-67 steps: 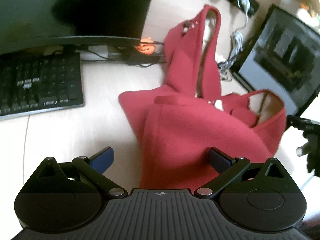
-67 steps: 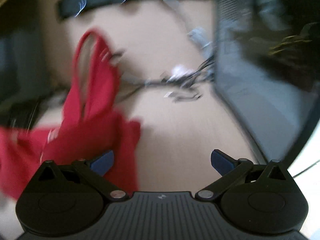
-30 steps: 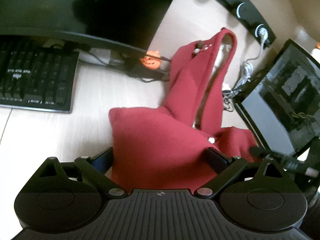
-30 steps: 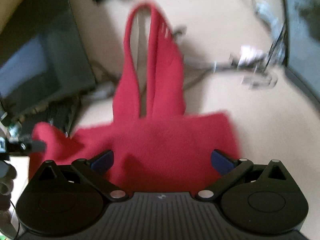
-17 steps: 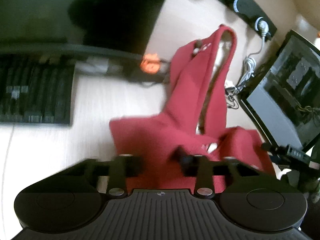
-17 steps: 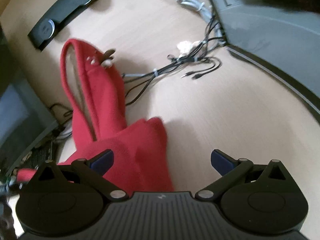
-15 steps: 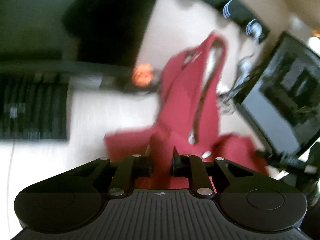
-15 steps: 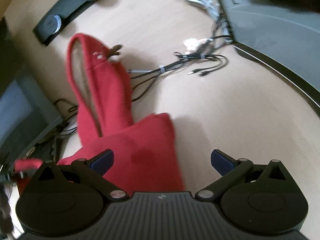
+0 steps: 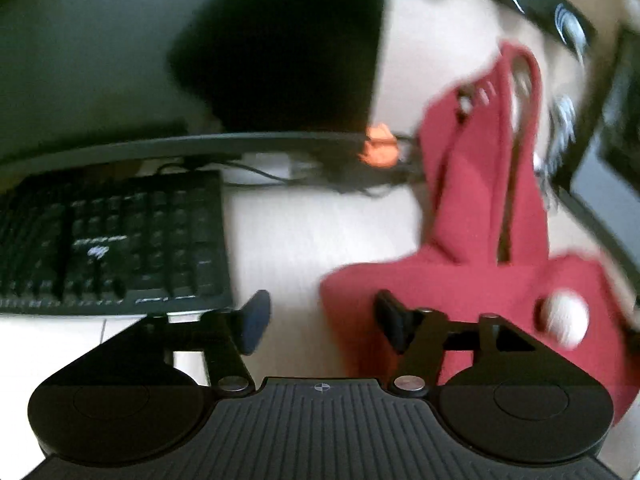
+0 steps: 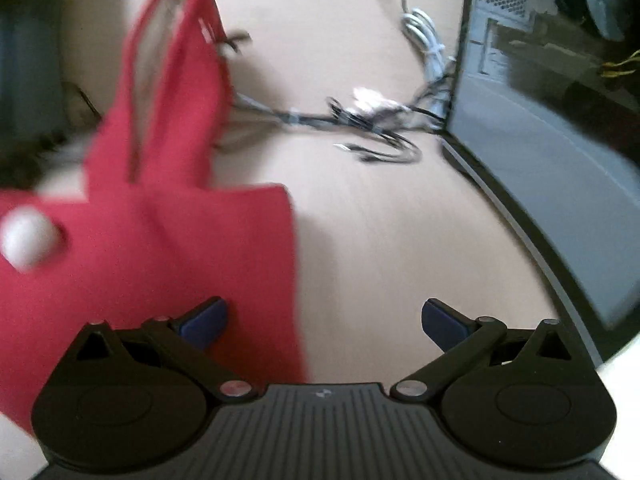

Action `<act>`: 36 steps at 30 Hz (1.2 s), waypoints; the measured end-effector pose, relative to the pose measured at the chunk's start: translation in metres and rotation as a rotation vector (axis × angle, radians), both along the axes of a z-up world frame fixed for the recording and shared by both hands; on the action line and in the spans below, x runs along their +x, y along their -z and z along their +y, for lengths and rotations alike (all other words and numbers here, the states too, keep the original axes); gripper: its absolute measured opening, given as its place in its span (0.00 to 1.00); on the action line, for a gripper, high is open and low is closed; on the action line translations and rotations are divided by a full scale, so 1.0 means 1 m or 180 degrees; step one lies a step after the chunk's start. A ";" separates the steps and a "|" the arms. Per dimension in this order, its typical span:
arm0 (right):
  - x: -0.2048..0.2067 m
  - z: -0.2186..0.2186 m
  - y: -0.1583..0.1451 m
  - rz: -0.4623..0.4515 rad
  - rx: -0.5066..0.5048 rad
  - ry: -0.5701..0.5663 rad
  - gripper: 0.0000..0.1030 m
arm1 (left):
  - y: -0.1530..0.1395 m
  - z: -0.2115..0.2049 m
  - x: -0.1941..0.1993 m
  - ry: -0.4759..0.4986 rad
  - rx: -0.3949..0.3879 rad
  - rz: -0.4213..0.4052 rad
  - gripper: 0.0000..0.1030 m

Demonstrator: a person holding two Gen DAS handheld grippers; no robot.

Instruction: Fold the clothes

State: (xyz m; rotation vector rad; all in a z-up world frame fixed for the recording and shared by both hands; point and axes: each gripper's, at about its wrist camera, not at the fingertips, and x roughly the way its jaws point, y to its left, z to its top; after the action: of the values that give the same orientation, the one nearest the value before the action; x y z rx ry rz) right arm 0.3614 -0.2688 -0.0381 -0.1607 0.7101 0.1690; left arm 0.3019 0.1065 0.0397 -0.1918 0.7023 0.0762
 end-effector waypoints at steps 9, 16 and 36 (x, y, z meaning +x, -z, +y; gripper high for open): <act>0.003 -0.003 0.015 -0.0019 -0.0321 0.0181 1.00 | -0.058 -0.057 -0.039 0.0645 -0.0317 -0.0588 0.82; 0.004 -0.024 -0.013 -0.0024 0.0464 0.0269 1.00 | -0.006 -0.133 0.000 0.1101 -0.0223 -0.0146 0.74; -0.006 -0.036 -0.054 -0.0389 0.1052 0.0148 1.00 | 0.024 -0.167 0.032 0.1142 0.0411 -0.0033 0.53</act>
State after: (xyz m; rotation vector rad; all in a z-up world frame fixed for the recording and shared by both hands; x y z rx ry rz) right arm 0.3556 -0.3051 0.0158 0.1600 0.5549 0.2275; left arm 0.3343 -0.0601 0.0156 0.0592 0.7096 -0.2219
